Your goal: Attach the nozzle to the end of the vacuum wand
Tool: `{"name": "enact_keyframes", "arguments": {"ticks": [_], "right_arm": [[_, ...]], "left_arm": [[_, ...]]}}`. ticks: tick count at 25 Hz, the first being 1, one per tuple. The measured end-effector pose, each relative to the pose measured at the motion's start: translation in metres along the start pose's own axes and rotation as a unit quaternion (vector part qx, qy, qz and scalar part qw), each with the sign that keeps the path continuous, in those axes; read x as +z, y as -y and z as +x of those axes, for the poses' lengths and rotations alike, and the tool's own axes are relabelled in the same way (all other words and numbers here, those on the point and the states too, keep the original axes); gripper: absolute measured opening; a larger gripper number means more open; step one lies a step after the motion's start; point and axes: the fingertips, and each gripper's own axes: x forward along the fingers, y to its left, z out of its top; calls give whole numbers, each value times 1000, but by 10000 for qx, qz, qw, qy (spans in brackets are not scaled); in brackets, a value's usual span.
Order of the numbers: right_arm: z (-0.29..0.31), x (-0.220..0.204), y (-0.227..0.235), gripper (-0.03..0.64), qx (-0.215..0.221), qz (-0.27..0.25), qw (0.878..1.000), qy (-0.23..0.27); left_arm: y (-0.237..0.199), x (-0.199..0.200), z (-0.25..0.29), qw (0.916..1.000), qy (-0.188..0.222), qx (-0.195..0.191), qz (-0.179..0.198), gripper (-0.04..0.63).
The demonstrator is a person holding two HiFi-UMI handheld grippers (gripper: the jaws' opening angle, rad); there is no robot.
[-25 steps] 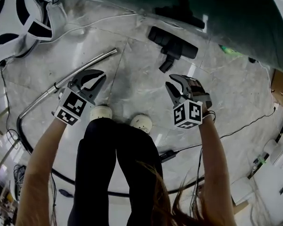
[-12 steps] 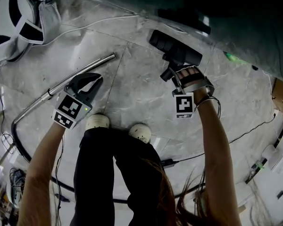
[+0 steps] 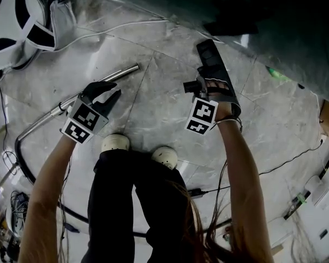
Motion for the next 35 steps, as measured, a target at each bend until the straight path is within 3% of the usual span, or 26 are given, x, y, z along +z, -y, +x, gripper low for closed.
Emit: {"name": "enact_keyframes", "arguments": {"ticks": [2, 5, 9, 13, 17, 19, 22, 30, 35], "right_arm": [[-5, 6, 3, 210, 106, 731, 9971, 186], [-16, 13, 13, 207, 181, 1790, 9822, 536], [-26, 17, 22, 201, 268, 2438, 9649, 939], [-31, 15, 25, 198, 298, 2476, 9601, 1267], [-34, 14, 23, 196, 331, 2362, 9605, 1431], [-35, 14, 22, 195, 347, 2302, 9615, 1463], [-39, 14, 17, 193, 401, 2209, 9639, 1429], [-58, 36, -6, 189, 742, 1951, 9667, 1482], [-62, 61, -24, 187, 856, 1418, 9750, 1483]], "left_arm": [[-4, -4, 2, 9997, -169, 112, 153, 69], [-13, -15, 10, 9980, -485, 235, 321, 140], [-33, -35, 27, 9903, -1172, 393, 632, 239], [-53, -60, 51, 9760, -1925, 569, 841, 242], [-47, -79, 66, 9598, -2574, 394, 1044, 241], [-44, -84, 67, 9559, -2752, 326, 968, 229], [-39, -82, 64, 9559, -2771, 306, 926, 156], [27, -54, 29, 9687, -2147, -175, 1237, 155], [57, -47, 20, 9691, -2051, -445, 1296, 155]]}}
